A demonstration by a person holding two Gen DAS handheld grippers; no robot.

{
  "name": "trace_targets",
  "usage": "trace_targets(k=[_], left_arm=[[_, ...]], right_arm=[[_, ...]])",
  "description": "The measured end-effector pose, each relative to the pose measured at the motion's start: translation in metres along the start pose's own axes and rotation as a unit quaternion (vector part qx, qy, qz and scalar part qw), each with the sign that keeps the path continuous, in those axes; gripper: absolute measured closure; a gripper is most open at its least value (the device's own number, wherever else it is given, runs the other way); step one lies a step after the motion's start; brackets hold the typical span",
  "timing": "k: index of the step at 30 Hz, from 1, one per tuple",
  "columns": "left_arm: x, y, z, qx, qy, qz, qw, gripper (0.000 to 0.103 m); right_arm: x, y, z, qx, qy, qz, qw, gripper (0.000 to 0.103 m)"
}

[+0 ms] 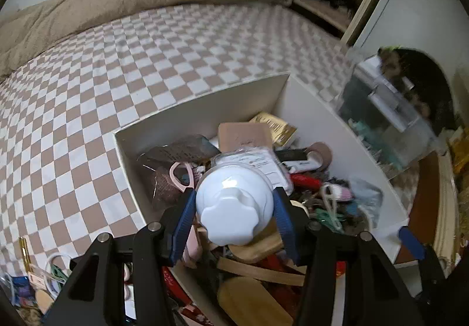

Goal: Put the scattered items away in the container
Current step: 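Open the left tool to drop the bottle while the right tool releases the lighter into the box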

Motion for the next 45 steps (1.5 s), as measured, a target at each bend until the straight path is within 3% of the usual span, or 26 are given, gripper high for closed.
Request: trace_targets(k=[7, 12, 18, 21, 25, 27, 31, 39, 45], left_arm=[[0.007, -0.035, -0.007, 0.064, -0.023, -0.067, 0.9954, 0.049], [0.021, -0.045, -0.017, 0.089, -0.011, -0.078, 0.9929, 0.049], [0.031, -0.057, -0.033, 0.147, -0.005, -0.075, 0.9862, 0.048], [0.033, -0.062, -0.035, 0.132, 0.008, -0.074, 0.9885, 0.045], [0.035, -0.059, -0.028, 0.109, 0.006, -0.060, 0.9922, 0.020], [0.035, -0.055, -0.024, 0.122, 0.003, -0.053, 0.9911, 0.009], [0.032, -0.045, -0.022, 0.129, -0.008, -0.045, 0.9906, 0.008], [0.018, -0.029, -0.017, 0.068, 0.018, -0.041, 0.9967, 0.004], [0.004, -0.009, -0.006, 0.055, -0.006, -0.022, 0.9982, 0.000]], right_arm=[[-0.001, -0.003, 0.001, 0.008, -0.002, -0.003, 1.000, 0.006], [-0.002, -0.005, 0.002, 0.011, -0.005, -0.005, 1.000, 0.006], [-0.004, -0.007, 0.007, 0.011, -0.010, -0.008, 1.000, 0.006], [-0.004, -0.007, 0.008, 0.013, -0.011, -0.009, 1.000, 0.006], [-0.005, -0.009, 0.008, 0.014, -0.009, -0.009, 1.000, 0.006], [-0.005, -0.009, 0.008, 0.015, -0.010, -0.009, 1.000, 0.006], [-0.005, -0.010, 0.006, 0.017, -0.008, -0.011, 1.000, 0.006], [-0.004, -0.008, 0.006, 0.018, -0.010, -0.006, 1.000, 0.006], [-0.004, -0.008, 0.004, 0.009, -0.001, -0.004, 1.000, 0.006]])
Point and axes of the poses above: each gripper's, at about its wrist camera, not at the fingertips, and y roughly against the way its jaws point, z to its right, x to its top, the point moved 5 cm from there along -y, roughly the way its jaws point
